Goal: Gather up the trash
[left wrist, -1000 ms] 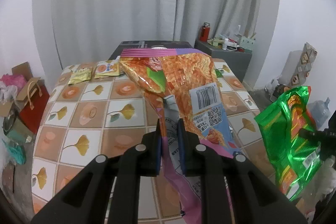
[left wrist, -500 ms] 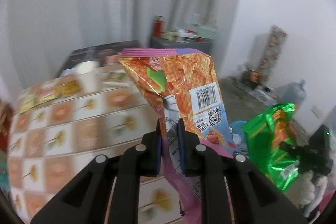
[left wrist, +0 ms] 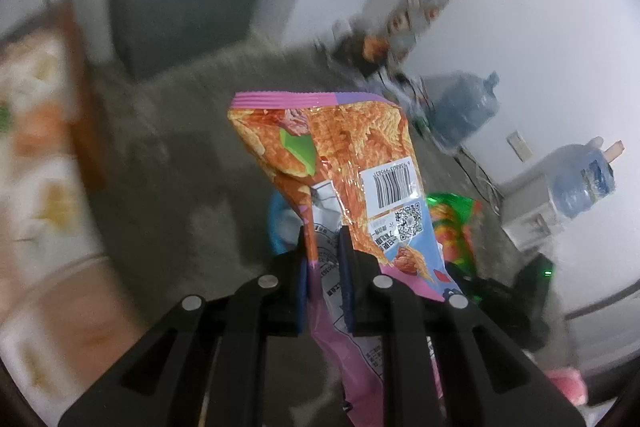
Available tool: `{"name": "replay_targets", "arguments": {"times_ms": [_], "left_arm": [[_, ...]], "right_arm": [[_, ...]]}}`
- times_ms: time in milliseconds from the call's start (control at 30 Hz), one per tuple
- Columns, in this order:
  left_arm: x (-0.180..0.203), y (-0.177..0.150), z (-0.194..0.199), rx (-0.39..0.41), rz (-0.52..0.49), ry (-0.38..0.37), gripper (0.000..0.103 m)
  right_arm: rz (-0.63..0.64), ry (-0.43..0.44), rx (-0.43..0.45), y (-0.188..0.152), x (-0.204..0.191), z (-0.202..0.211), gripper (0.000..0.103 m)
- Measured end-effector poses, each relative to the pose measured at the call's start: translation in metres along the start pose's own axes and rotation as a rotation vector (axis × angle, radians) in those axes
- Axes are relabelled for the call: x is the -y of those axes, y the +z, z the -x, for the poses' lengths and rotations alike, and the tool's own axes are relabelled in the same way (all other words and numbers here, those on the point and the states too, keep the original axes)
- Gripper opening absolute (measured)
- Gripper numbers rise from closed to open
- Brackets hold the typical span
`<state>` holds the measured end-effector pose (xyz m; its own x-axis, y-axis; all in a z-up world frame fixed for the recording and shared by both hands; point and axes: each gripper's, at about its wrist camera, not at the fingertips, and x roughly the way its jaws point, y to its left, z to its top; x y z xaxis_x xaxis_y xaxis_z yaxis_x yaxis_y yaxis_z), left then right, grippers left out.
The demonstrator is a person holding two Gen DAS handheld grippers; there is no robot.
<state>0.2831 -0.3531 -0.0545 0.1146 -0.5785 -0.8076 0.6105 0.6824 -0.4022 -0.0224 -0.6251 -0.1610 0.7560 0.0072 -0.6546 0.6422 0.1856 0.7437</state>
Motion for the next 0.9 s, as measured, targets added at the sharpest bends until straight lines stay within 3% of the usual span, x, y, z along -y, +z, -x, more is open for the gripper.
{"name": "replay_targets", "arguments": {"times_ms": [167, 300, 333, 367, 400, 433, 467, 533, 667, 900], "left_arm": [[0.01, 0.021, -0.1, -0.146, 0.056, -0.033, 0.013], [0.014, 0.035, -0.163, -0.211, 0.085, -0.015, 0.014], [0.015, 0.037, -0.172, -0.22, 0.086, -0.014, 0.015], [0.016, 0.038, -0.184, -0.237, 0.084, -0.014, 0.02], [0.018, 0.038, -0.195, -0.261, 0.081, -0.004, 0.033], [0.017, 0.038, -0.208, -0.282, 0.082, 0.027, 0.042], [0.015, 0.037, -0.214, -0.288, 0.089, 0.054, 0.054], [0.01, 0.038, -0.219, -0.277, 0.105, 0.066, 0.054], [0.01, 0.036, -0.206, -0.274, 0.101, 0.05, 0.054], [0.023, 0.041, -0.119, -0.165, 0.028, -0.01, 0.054]], "right_arm": [[-0.081, -0.038, 0.004, 0.025, 0.024, -0.036, 0.0], [-0.172, -0.016, 0.016, 0.041, 0.039, -0.061, 0.0], [-0.196, -0.005, 0.014, 0.045, 0.044, -0.07, 0.004], [-0.212, -0.002, 0.01, 0.048, 0.048, -0.073, 0.005], [-0.244, -0.003, 0.003, 0.05, 0.056, -0.08, 0.012], [-0.26, -0.016, -0.001, 0.052, 0.063, -0.087, 0.028], [-0.261, -0.037, -0.004, 0.054, 0.066, -0.091, 0.035], [-0.244, -0.128, -0.009, 0.053, 0.077, -0.096, 0.039], [-0.196, -0.163, 0.032, 0.046, 0.084, -0.072, 0.042], [-0.048, -0.2, 0.142, 0.016, 0.063, 0.001, 0.044]]}}
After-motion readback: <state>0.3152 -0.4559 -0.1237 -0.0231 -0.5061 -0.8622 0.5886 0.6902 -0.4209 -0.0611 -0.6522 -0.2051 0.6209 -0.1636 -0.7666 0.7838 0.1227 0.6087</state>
